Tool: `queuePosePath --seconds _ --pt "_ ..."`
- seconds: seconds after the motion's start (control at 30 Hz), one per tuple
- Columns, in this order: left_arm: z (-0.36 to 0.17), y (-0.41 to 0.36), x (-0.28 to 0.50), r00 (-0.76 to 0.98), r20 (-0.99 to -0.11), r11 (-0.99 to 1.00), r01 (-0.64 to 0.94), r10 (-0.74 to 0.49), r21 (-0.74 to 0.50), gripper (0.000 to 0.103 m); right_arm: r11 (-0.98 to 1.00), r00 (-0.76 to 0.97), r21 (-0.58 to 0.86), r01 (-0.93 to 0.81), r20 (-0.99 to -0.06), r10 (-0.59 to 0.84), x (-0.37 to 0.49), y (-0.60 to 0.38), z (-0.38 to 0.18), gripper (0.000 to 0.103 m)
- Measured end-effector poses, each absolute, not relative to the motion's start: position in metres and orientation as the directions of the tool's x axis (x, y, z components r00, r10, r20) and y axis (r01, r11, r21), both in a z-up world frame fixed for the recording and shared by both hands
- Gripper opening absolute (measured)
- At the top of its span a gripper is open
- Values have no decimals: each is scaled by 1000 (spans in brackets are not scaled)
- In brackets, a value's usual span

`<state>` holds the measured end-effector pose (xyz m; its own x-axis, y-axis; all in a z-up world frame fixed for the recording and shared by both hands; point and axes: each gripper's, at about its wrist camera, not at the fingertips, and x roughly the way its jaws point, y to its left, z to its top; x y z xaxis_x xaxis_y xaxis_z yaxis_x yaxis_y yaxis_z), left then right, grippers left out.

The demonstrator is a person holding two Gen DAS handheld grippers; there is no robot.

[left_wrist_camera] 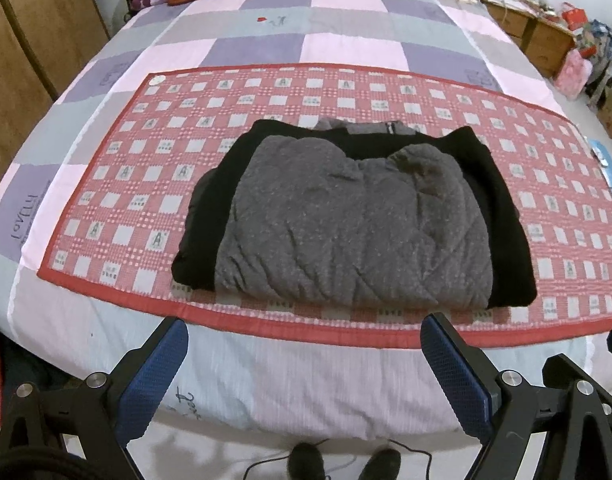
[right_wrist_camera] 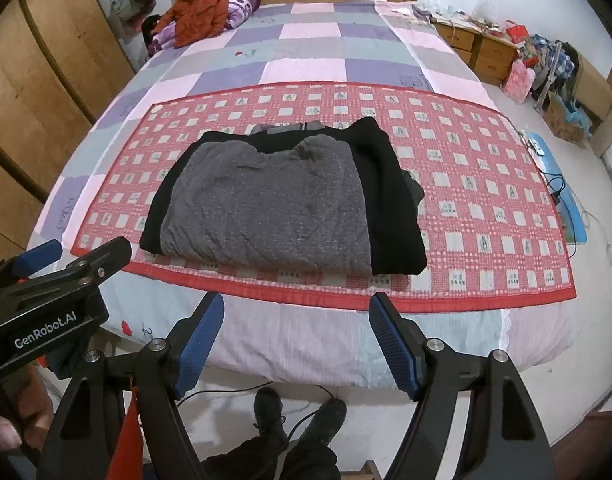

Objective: Fold large clothes

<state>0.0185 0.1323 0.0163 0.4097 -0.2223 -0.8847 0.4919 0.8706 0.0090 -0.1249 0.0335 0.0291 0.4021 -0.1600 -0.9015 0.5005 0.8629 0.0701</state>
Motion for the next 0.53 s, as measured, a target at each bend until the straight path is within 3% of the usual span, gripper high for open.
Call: queuePosePath --seconds 0.53 --pt "12 120 22 407 -888 867 499 -216 17 97 859 395 76 505 -906 -152 -125 21 28 78"
